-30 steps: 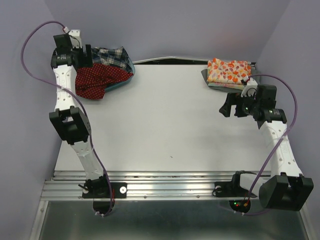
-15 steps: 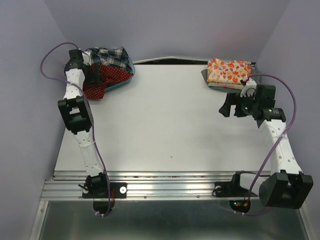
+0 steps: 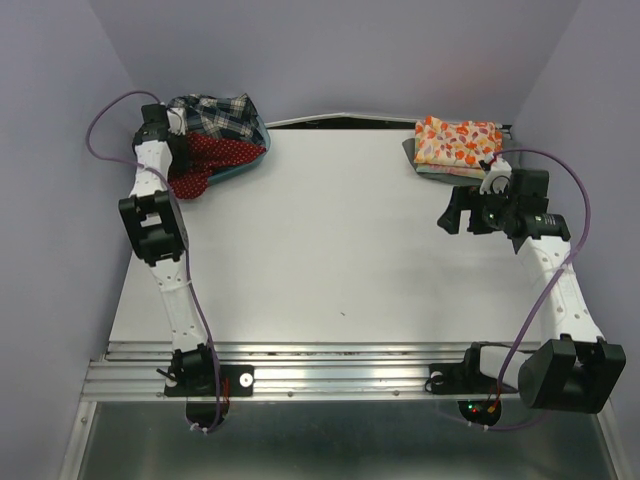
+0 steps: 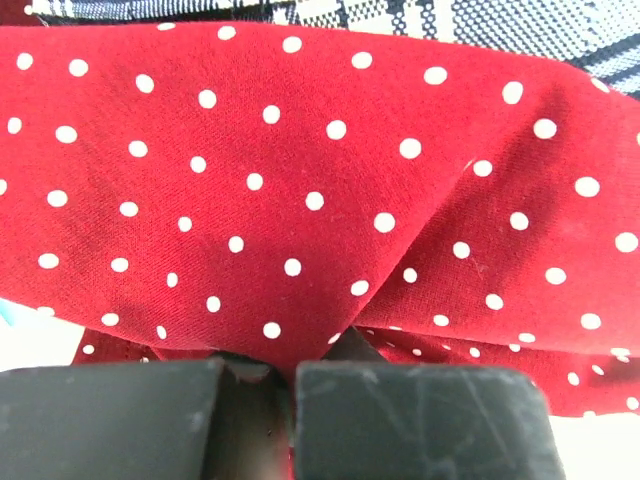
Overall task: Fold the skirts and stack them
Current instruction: Grab the skirt from the pile, then move the skirt to the center of the board
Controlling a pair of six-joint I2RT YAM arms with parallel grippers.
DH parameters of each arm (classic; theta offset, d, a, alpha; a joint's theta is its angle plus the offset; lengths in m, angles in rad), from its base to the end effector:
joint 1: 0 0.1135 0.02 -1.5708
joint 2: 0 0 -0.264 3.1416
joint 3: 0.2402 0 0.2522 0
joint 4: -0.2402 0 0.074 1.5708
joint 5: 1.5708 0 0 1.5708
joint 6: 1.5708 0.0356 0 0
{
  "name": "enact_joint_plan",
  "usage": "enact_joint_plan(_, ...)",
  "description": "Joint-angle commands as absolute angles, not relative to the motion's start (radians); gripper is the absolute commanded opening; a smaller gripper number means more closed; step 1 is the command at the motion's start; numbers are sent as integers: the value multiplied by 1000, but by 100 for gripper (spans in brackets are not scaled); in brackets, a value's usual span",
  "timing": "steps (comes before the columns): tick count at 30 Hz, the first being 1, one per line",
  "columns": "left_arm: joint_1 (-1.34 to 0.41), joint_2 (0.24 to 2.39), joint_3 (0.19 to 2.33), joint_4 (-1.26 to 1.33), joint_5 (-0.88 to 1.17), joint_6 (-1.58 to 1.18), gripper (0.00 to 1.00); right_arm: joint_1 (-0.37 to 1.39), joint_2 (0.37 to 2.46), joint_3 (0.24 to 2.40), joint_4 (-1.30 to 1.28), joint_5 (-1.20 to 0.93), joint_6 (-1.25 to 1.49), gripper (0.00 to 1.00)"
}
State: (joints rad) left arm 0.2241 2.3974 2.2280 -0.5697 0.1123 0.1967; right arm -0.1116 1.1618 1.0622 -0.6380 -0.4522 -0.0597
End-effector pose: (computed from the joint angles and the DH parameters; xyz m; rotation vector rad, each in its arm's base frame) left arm 0.5338 0.1176 0.2365 0.0256 2.3055 0.0859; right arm 0.2434 -0.0116 0.3198 -0.1701 2.2488 0.4293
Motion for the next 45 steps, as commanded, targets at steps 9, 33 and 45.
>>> enact_joint_plan(9,227,1965,2375,-549,256,181,0,-117,1131,1098,-623,-460,-63,100)
enact_joint_plan(33,-159,1381,1795,-241,825,92,0,-117,1147,1147,-641,-523,-75,100)
enact_joint_plan(45,-264,1572,1431,-288,930,109,8,-117,1224,1175,-657,-618,-129,100)
